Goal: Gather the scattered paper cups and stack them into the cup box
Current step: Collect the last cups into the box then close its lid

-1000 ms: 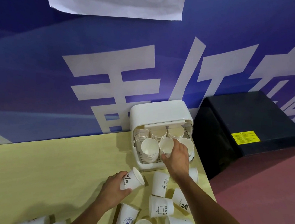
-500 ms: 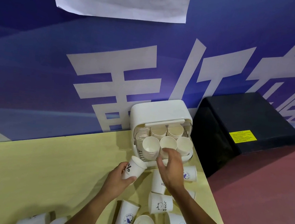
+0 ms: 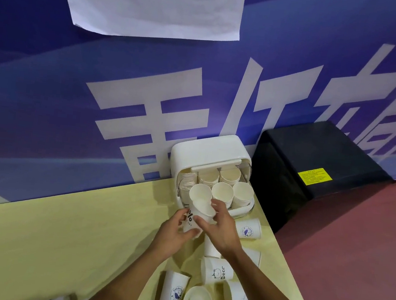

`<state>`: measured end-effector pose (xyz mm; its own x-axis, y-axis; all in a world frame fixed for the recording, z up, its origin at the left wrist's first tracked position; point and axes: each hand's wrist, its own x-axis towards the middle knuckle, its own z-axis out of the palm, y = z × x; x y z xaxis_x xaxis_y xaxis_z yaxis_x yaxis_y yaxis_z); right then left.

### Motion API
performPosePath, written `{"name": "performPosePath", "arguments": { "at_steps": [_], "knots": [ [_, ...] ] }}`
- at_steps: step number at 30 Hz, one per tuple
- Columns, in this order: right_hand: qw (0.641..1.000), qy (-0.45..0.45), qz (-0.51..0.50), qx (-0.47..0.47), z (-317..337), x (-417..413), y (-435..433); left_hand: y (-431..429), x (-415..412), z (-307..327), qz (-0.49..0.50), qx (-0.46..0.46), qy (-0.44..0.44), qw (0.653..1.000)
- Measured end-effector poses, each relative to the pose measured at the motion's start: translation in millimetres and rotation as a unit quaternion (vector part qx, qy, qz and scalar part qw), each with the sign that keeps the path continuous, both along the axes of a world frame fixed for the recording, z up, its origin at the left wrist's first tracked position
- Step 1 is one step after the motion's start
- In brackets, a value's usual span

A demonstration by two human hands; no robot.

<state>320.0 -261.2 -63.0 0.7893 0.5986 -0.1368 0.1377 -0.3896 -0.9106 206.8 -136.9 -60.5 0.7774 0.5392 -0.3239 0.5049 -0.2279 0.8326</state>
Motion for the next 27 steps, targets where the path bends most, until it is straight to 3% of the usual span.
{"name": "performPosePath", "arguments": {
  "at_steps": [12, 22, 27],
  "knots": [
    [0.974, -0.079, -0.211, 0.022, 26, 81, -41, -4, -4, -27, -0.018, 0.029, 0.059, 0.998],
    [0.984, -0.118, -0.128, -0.046, 14, 107, -28, -1, -4, -34, 0.003, 0.049, 0.068, 0.996],
    [0.987, -0.133, -0.089, -0.025, 16, 110, -22, -2, -8, -39, 0.017, 0.046, 0.079, 0.996]
  ]
}}
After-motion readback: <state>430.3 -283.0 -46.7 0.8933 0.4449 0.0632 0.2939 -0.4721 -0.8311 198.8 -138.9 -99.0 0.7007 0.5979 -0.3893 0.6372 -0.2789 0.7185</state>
